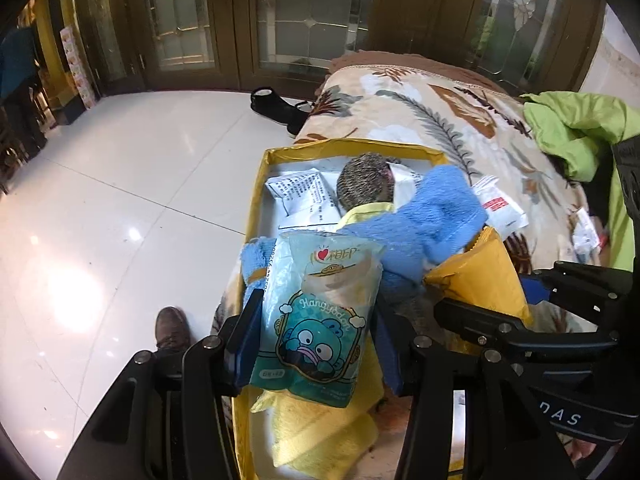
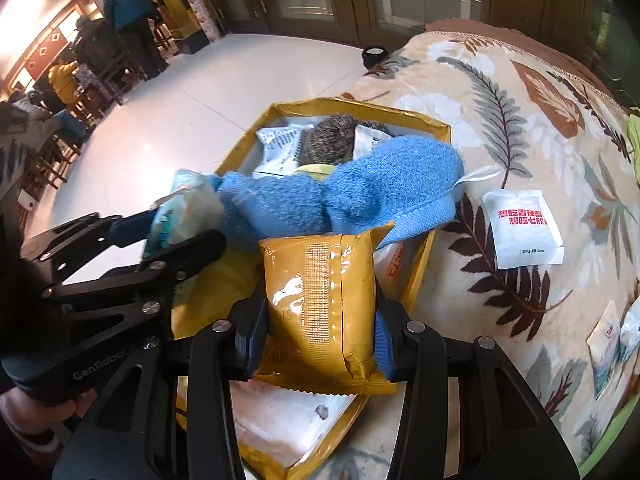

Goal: Organize soft objects
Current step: 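Carry the teal packet and yellow packet over the box, then lower both packets into the box and open both grippers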

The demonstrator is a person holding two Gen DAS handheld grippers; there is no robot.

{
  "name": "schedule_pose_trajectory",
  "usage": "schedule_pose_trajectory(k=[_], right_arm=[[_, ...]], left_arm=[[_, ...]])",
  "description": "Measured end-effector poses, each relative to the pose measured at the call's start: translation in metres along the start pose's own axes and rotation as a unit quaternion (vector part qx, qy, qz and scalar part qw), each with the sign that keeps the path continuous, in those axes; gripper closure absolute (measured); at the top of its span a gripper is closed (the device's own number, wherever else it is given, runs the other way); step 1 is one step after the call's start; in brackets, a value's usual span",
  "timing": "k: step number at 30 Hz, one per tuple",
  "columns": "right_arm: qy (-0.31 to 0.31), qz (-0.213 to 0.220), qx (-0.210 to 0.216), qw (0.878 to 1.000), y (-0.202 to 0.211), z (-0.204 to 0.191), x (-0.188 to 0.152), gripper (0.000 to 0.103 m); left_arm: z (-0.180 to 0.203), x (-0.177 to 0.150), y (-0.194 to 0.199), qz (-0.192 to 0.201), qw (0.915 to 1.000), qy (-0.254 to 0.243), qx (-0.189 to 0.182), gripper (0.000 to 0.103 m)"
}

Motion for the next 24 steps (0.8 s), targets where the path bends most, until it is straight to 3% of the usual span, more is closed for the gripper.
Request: schedule_pose_trajectory(k=[14, 24], right_arm=[[-0.009, -0.021, -0.01, 1.0, -0.014, 0.002, -0.001, 0.058], [-0.009, 0.001, 0.001, 1.0, 0.0, -0.002, 0.0, 0.058]], left_arm=[[0.0, -0.006, -0.006, 0.006, 0.9995, 0.002, 0.032, 0.048], [-0.004, -0.002, 0.005, 0.023, 0.9986, 0.016, 0.044, 0.044]])
Point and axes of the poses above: each gripper's, at about its wrist camera, not at the fingertips, and y roughly against the way its jaws point, z to its right, x to its top, the point moved 2 cm from there along -y, roughly the way its jaws point, and after that the axes turned 3 degrees about x, right-handed, at the moved point
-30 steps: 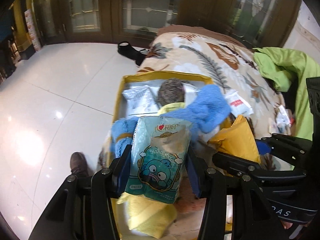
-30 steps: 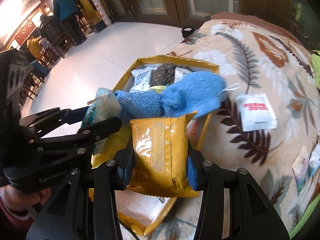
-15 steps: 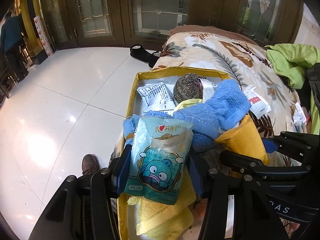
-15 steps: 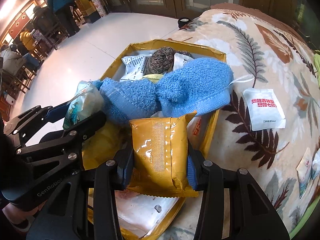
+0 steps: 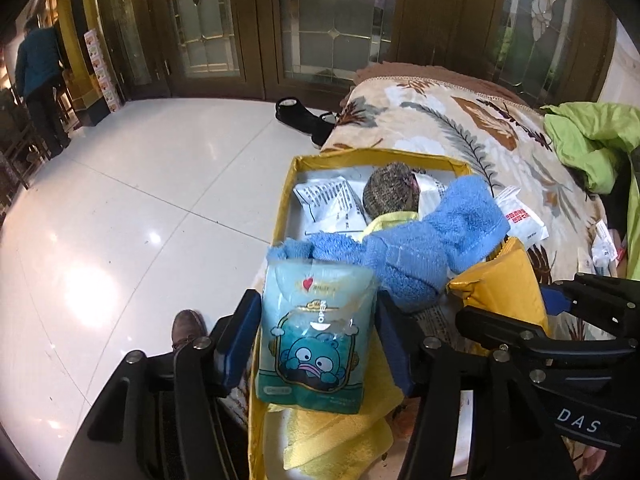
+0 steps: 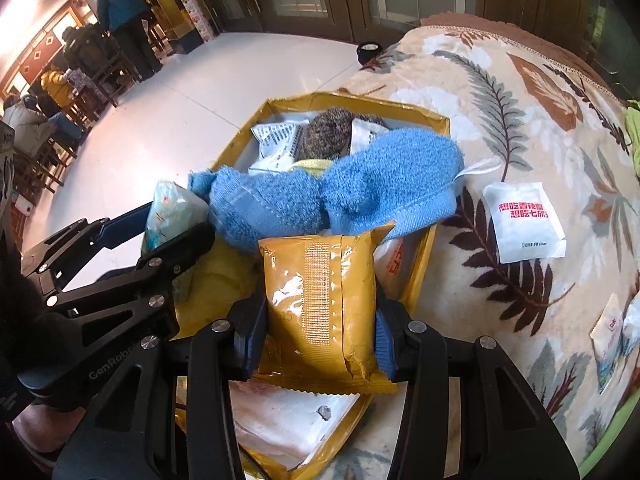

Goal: Organize soft objects
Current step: 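Lower both packets into the box and open both grippers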

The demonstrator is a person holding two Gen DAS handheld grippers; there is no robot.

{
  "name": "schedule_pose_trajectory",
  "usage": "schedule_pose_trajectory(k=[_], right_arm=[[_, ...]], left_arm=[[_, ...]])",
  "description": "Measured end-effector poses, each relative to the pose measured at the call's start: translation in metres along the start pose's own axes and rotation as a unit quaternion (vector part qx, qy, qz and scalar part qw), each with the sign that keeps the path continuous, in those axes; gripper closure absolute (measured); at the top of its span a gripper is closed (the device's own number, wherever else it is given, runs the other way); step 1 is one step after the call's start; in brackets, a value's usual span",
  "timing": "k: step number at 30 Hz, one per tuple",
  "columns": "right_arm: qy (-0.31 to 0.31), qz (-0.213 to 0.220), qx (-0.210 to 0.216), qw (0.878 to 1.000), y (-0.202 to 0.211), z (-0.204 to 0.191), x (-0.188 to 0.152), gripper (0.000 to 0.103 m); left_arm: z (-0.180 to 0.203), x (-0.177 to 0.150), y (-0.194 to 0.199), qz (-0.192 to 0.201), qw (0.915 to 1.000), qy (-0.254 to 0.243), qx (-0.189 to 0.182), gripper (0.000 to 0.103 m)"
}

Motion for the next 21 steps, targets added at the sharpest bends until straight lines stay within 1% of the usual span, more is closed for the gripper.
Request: schedule_pose_trajectory(k=[3, 7, 12, 16, 21], right_arm=[[-0.003, 0.002, 0.007, 1.0, 0.001, -0.001, 0.0, 0.055], [-0.006, 0.001, 0.006, 1.0, 0.001, 0.0, 0.001, 0.055], [-0.009, 0.012, 0.007, 1.0, 0.009, 0.001, 0.002, 0.055], [-0.026, 0.022, 0.014, 0.999, 0.017, 0.009, -0.001, 0.055], [-0.062, 0.022, 0.02, 0.998, 0.021, 0.029, -0.01, 0.055]], left_arm=[[-0.001, 0.001, 0.002, 0.002, 1.0, -0.001, 0.002, 0.044], [-0.002, 0.0, 0.002, 0.002, 1.0, -0.001, 0.003, 0.044], [-0.003, 0.001, 0.004, 0.005, 1.0, -0.001, 0.005, 0.044], [0.0, 0.002, 0.008, 0.014, 0.9998, -0.006, 0.011, 0.044], [0.005, 0.003, 0.012, 0.02, 0.9996, -0.014, 0.014, 0.044]])
Point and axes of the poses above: each gripper's, at about its wrist camera, not at the fingertips, and y roughly against the way its jaws point, z to its right, x to its top, the point moved 2 cm from there along -y, roughly the way its jaws point, and after that the axes turned 3 degrees about x, right-handed, at the moved point
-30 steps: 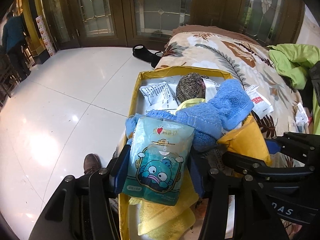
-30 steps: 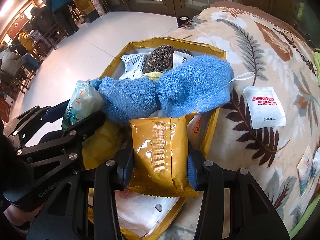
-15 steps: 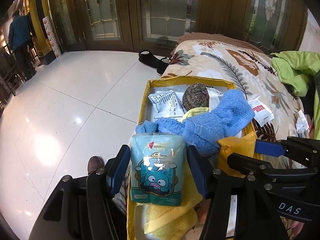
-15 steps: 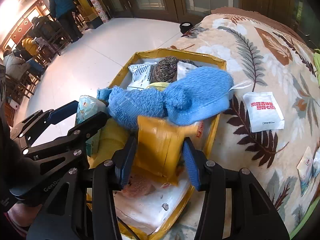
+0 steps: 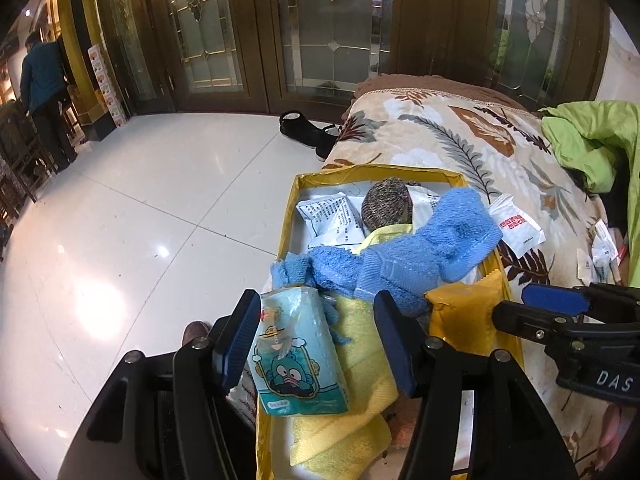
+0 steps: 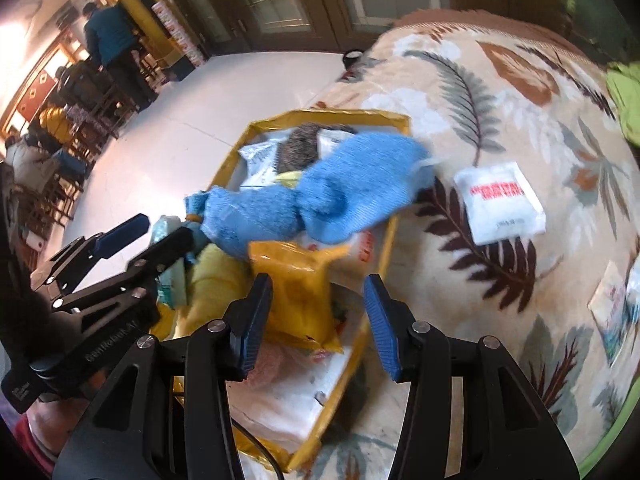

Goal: Organize soft objects
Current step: 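Lower both packets into the box and open both grippers, then move both grippers back over the packets on the blanket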

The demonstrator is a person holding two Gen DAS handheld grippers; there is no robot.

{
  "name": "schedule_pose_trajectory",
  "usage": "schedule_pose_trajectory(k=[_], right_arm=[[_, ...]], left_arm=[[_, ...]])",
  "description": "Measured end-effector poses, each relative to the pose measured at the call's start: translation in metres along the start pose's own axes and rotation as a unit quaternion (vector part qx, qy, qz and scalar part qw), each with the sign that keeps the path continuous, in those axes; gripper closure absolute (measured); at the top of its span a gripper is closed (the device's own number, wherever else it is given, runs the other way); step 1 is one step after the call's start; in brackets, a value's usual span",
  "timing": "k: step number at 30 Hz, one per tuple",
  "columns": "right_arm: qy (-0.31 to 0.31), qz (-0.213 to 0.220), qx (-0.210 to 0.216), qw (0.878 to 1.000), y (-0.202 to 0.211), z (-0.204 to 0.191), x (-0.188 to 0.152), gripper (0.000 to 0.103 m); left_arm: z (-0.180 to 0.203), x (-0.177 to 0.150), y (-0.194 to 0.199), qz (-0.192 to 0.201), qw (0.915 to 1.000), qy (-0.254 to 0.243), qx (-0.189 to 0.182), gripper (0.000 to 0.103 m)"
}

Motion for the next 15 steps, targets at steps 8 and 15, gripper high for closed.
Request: schedule_pose_trajectory(k=[8, 15], right_arm=[[-0.021, 0.008, 0.0, 1.0, 0.014, 0.022, -0.011, 0.055], [-0.039, 0.024, -0.019, 0.999, 0.043, 0.053, -0.03, 0.055]], left_arm=[[0.009, 0.002, 0.008, 0.007, 0.9999, -0.011, -0.004, 0.044], [0.021, 0.004, 0.014, 0.003, 0.9994, -0.006, -0.035, 0.044]])
Point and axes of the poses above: each gripper's, at about its wrist camera, not at the fingertips, and y roughly against the way its jaws point, z to its right, x to its top, the point moved 2 cm from there along -y, roughly the way its jaws point, and after that the axes turned 3 degrees about x, right-handed, at the moved point
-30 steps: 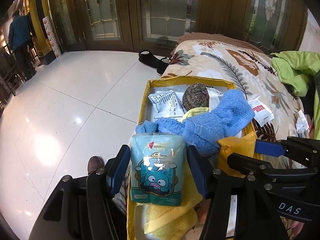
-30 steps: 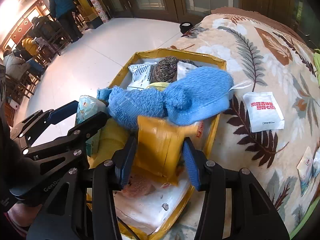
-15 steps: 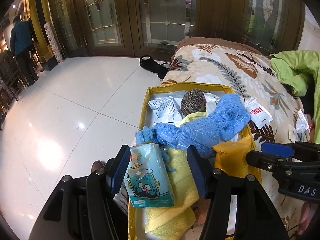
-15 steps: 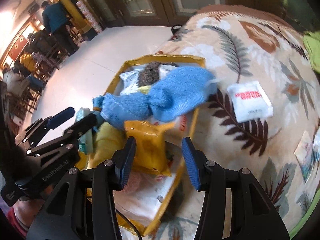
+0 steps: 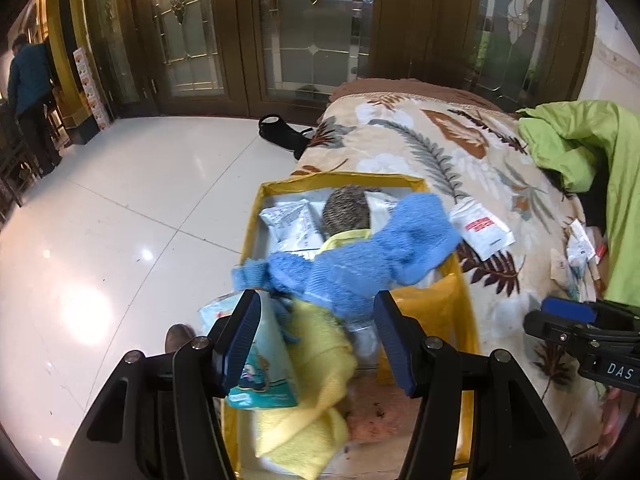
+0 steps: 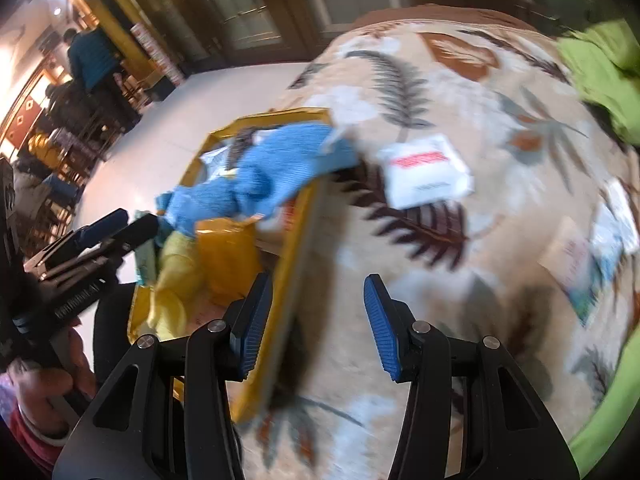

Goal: Organize soft objects
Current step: 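Move both grippers back over the packets on the blanket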

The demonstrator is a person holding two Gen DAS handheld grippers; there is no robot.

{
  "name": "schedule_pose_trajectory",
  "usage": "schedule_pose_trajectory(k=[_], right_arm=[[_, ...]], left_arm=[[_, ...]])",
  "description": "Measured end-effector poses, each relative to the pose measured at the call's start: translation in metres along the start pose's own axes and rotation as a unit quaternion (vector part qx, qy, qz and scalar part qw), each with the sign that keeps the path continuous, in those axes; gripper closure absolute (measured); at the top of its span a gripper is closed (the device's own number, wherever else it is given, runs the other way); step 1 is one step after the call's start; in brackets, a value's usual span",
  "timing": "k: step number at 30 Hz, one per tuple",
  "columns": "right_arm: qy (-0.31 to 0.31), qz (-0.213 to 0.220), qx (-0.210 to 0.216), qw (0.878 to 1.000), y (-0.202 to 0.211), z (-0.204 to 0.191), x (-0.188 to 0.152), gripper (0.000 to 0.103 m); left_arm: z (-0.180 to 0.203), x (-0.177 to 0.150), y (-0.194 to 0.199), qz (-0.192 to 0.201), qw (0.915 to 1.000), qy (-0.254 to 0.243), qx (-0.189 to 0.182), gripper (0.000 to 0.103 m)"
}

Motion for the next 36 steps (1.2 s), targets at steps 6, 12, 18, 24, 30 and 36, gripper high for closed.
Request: schedule_pose_trajectory(k=[6, 12, 18, 24, 30, 36], right_arm=[[-0.048, 0.005, -0.023, 0.999, 0.018, 0.049, -0.018, 0.055], [-0.099, 0.026, -0.038, 0.994, 0.045, 0.096, -0.03, 0.055], [-0.17, 0.077, -0.05, 0.981, 0.088, 0.148, -0.034, 0.052], [-0.257, 0.091, -0.036, 0.961, 0.1, 0.197, -0.043, 0.047], [-0.255, 0.07, -0.053, 0.963, 0.081, 0.203, -0.038, 0.047], [-0.24, 0.041, 0.001, 0.97, 0.061, 0.199, -0.041, 0.047]], left_arm=[[0.029, 0.009, 0.006, 0.002, 0.9994, -0.02, -0.028, 0.044], [0.075, 0.031, 0.008, -0.023, 0.9943, -0.032, -0.099, 0.043], [0.122, 0.047, -0.008, -0.05, 0.99, -0.029, -0.128, 0.04], [0.155, 0.045, -0.037, -0.102, 0.9825, -0.026, -0.154, 0.04], [0.166, 0.05, -0.072, -0.152, 0.9748, 0.025, -0.161, 0.04], [0.167, 0.059, -0.098, -0.167, 0.9751, 0.055, -0.135, 0.04]])
Point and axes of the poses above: each gripper's, at about its wrist camera, not at the fingertips, and y roughly against the way its jaws point, z to its right, x to its top, the point moved 2 cm from there along -y, roughly the way its jaws point, and after that the axes turned 3 degrees about x, right-handed, at the moved point
